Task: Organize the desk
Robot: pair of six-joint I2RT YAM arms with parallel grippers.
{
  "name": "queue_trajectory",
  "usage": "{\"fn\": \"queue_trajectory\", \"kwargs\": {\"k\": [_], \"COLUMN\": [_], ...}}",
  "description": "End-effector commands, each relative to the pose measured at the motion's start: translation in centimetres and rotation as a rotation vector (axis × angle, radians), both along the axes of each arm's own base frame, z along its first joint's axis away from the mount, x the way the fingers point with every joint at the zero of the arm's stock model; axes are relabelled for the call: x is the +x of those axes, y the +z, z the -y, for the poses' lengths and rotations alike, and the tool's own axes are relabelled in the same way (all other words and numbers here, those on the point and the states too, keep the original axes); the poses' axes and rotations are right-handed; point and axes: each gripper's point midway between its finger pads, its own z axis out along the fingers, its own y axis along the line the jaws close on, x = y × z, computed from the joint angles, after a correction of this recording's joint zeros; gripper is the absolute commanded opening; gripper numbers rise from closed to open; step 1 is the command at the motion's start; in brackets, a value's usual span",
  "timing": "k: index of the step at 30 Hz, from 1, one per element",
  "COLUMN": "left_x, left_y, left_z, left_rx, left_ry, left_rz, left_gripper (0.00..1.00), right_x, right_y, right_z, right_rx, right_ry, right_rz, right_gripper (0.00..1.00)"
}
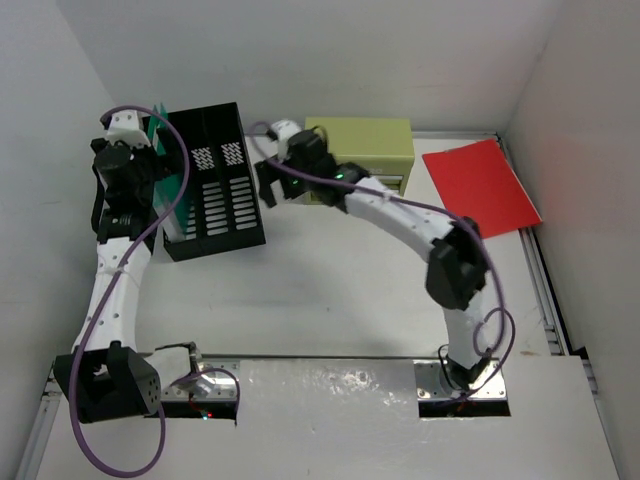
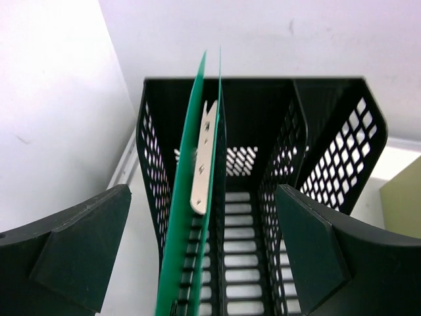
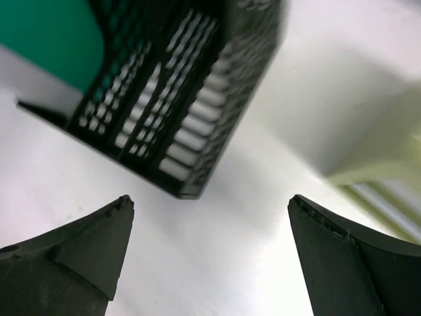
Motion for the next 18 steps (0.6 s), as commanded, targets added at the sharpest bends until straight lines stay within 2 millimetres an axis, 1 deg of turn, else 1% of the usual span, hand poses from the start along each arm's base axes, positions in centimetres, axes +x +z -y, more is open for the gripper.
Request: {"fn": "queue_trajectory", "kwargs": {"k": [1, 2, 3, 4, 5, 6, 7, 8, 9, 10, 11, 12, 13, 14, 15, 16, 17, 18], "left_x": [-0.8, -0.8, -0.9, -0.9, -1.0, -1.0, -1.0, -1.0, -1.0, -1.0, -1.1, -1.1, -1.1, -1.1, -1.1, -1.1, -1.2, -1.1], "left_y": [2.2, 2.3, 2.7, 3.0, 3.6, 3.9, 4.0, 4.5, 4.8, 4.6, 5.2, 5.4, 5.3, 5.2, 5.0, 4.4, 4.1, 3.7], "left_z": [0.1, 0.2, 0.3, 0.4, 0.4, 0.6, 0.6, 0.5, 0.5, 0.5, 0.6, 0.8, 0.8, 1.5, 2.3, 2.8, 3.2, 3.7], "left_rx": [0.004, 0.001, 0.001, 0.002, 0.004, 0.004, 0.004, 0.009, 0.011, 0.011, 0.014, 0.013, 0.013, 0.012, 0.008, 0.010, 0.011, 0.010], "left_ry": [-0.004, -0.008, -0.014, -0.021, -0.021, -0.028, -0.030, -0.029, -0.030, -0.030, -0.034, -0.047, -0.049, -0.083, -0.133, -0.158, -0.183, -0.221], "left_rz": [0.037, 0.039, 0.045, 0.050, 0.056, 0.059, 0.057, 0.059, 0.060, 0.051, 0.060, 0.060, 0.052, 0.042, 0.033, 0.011, -0.001, -0.015], "left_gripper": [0.90, 0.90, 0.90, 0.90, 0.90, 0.91, 0.90, 0.91, 0.90, 0.91, 0.91, 0.91, 0.91, 0.91, 0.91, 0.91, 0.91, 0.91], "right_x": [1.4, 1.3, 1.4, 0.8, 1.0, 0.5, 0.1, 0.1, -0.5, -0.8, -0.9, -1.6, -1.9, -2.0, -2.5, -2.7, -2.1, -2.3], "right_y": [8.0, 8.7, 7.8, 10.4, 10.6, 9.0, 9.2, 11.1, 8.7, 8.6, 9.9, 7.8, 7.3, 7.6, 5.4, 4.7, 4.2, 2.0], "right_z": [6.7, 8.1, 10.4, 12.2, 14.5, 16.5, 18.1, 21.7, 24.0, 25.6, 29.1, 30.9, 32.2, 34.4, 35.4, 35.9, 37.7, 38.8], "right_rx": [0.085, 0.087, 0.059, 0.080, 0.069, 0.049, 0.066, 0.112, 0.100, 0.129, 0.161, 0.156, 0.168, 0.204, 0.208, 0.246, 0.306, 0.362], "right_ry": [-0.120, -0.137, -0.177, -0.202, -0.249, -0.289, -0.317, -0.391, -0.441, -0.481, -0.561, -0.609, -0.639, -0.673, -0.690, -0.705, -0.721, -0.769], "right_rz": [0.072, 0.083, 0.075, 0.119, 0.121, 0.090, 0.082, 0.112, 0.067, 0.059, 0.100, 0.061, 0.053, 0.067, 0.021, -0.008, -0.019, -0.083], "right_gripper": [0.97, 0.97, 0.97, 0.96, 0.96, 0.95, 0.94, 0.92, 0.90, 0.88, 0.86, 0.85, 0.85, 0.84, 0.85, 0.85, 0.85, 0.85]}}
